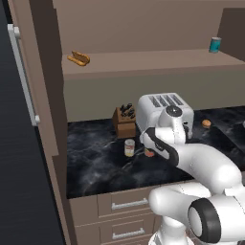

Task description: Pick the cans from the counter and place them in their designated side in the cabinet.

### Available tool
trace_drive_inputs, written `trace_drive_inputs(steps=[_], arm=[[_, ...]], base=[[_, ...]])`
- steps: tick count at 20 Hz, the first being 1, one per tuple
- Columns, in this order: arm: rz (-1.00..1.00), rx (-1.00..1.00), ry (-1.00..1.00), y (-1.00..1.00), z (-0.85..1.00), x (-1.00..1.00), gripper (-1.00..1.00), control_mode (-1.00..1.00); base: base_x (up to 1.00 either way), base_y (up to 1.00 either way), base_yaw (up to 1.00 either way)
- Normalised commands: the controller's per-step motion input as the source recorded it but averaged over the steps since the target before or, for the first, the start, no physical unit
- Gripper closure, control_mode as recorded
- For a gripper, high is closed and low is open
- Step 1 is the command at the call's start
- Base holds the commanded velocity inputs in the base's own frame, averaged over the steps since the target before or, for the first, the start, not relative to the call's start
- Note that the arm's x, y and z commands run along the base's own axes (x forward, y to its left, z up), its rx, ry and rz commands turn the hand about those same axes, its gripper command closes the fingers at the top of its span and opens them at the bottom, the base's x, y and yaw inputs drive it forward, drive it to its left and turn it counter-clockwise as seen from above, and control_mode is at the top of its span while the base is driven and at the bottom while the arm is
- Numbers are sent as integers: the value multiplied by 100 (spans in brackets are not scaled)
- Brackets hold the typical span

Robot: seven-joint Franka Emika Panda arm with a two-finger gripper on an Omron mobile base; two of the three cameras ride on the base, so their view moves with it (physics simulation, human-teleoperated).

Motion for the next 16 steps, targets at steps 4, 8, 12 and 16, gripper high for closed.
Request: trace_drive_inputs(steps=[4,8,12,16], arm=[[0,0,0,0,-7,12,-100,-100],[0,0,0,0,-8,13,-100,-100],[0,0,0,0,-9,13,-100,-100],[0,0,1,0,-11,11,-100,-100]], base=[[0,0,0],[0,0,0],[0,0,0],[0,0,0]])
